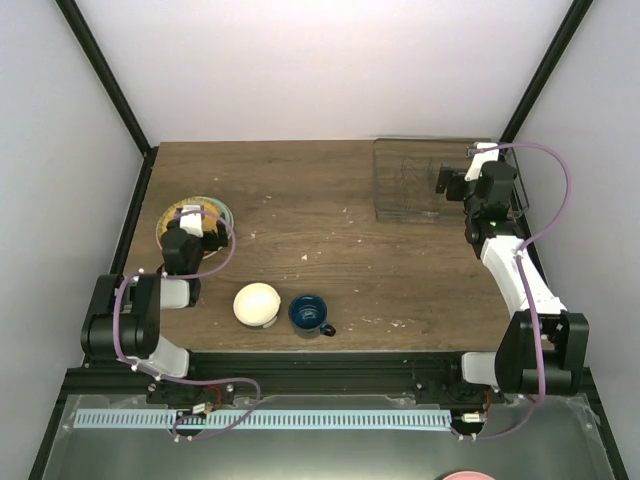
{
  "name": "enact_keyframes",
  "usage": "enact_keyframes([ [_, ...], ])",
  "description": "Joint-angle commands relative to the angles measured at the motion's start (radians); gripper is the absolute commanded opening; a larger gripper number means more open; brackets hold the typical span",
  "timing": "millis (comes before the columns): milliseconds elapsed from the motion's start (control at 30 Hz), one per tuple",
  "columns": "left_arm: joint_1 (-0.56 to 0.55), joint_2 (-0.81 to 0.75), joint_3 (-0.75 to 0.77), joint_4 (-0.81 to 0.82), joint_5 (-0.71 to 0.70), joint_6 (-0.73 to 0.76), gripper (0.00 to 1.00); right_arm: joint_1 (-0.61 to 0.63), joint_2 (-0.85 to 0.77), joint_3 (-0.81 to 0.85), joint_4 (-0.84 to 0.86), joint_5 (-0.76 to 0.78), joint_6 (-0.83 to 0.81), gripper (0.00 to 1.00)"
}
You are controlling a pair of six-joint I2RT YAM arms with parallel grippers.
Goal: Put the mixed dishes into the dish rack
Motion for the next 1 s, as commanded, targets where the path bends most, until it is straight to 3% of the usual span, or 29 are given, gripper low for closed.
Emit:
enact_keyframes([
  [0, -0.002, 0.002, -0.005, 0.035, 0.012, 0.011, 1.0, 0.011, -0.006, 0.009, 0.016, -0.003, -0.002, 1.0],
  [400, -0.002, 0.002, -0.006, 0.036, 0.012, 0.011, 1.0, 0.011, -0.004, 0.025, 0.017, -0.002, -0.002, 1.0],
  [667, -0.001, 0.0, -0.008, 0.042, 0.008, 0.01, 1.0, 0.011, 0.039, 0.141, -0.121, -0.03, 0.063, 1.0],
  [833, -0.004, -0.091, 0.111, -0.228, -0.085, -0.013, 1.0, 0.017, 0.095, 0.244, -0.233, -0.011, 0.139, 1.0],
  [967, -0.007, -0.189, 0.127, -0.265, -0.104, 0.028, 1.0, 0.039, 0.155, 0.32, -0.3, 0.015, 0.145, 1.0],
])
